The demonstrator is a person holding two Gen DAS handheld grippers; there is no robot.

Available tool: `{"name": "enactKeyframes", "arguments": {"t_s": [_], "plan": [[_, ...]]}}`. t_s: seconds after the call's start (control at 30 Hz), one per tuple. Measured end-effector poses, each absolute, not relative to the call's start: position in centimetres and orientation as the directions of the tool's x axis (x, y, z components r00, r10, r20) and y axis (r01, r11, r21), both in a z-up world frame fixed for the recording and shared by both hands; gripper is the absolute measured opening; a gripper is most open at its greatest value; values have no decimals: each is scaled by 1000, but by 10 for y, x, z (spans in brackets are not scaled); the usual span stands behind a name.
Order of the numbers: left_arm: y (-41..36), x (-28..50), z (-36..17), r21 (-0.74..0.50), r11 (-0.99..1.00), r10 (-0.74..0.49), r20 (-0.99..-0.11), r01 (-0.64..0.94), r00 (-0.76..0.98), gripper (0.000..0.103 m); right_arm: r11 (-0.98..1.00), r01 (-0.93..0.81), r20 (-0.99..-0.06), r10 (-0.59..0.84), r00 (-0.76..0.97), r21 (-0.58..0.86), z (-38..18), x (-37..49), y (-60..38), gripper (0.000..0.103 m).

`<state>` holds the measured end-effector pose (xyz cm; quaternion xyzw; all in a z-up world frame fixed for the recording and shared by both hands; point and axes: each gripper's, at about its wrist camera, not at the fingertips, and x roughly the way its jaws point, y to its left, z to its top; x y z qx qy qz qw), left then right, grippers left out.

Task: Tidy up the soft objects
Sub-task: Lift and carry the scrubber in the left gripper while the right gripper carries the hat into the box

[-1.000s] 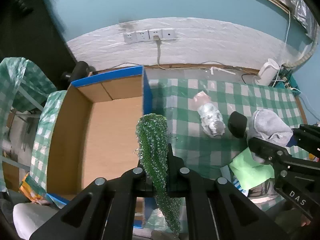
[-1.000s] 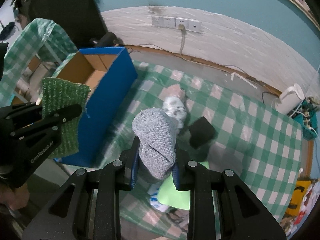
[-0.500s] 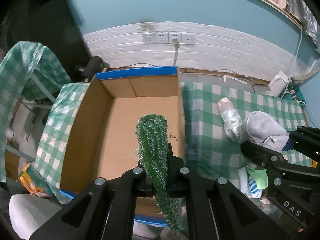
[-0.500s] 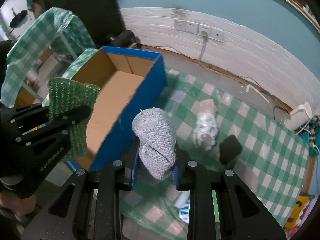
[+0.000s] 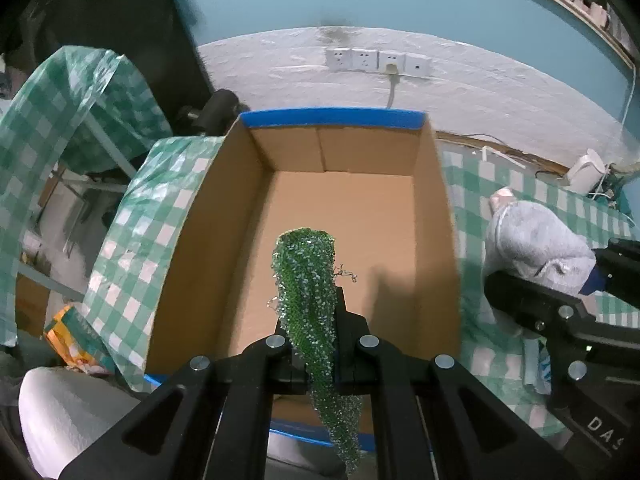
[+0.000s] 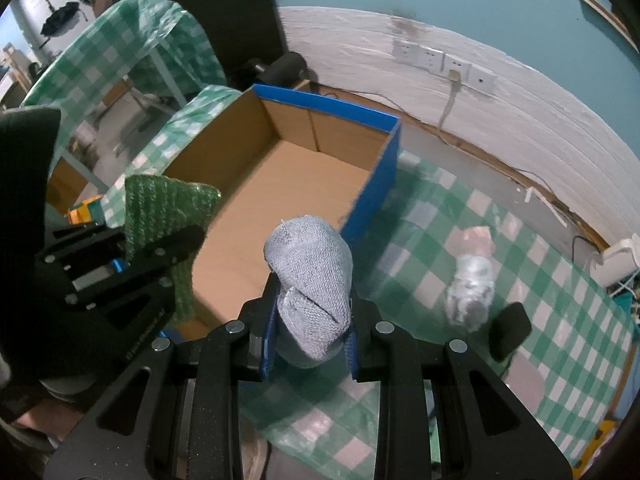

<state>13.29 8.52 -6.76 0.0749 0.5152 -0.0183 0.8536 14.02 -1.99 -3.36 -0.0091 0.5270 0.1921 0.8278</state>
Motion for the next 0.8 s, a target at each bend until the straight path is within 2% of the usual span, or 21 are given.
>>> {"name": "enactKeyframes", "arguments": {"t_s": [0.73, 0.8], "plan": [[132, 145, -95, 131, 991, 109, -906, 27, 408, 8, 898, -384, -899, 336, 280, 216, -68, 164, 37, 27], [135, 146, -96, 133, 991, 114, -909, 19, 402, 16, 897, -387, -899, 336, 281, 214, -68, 165, 39, 32]]}}
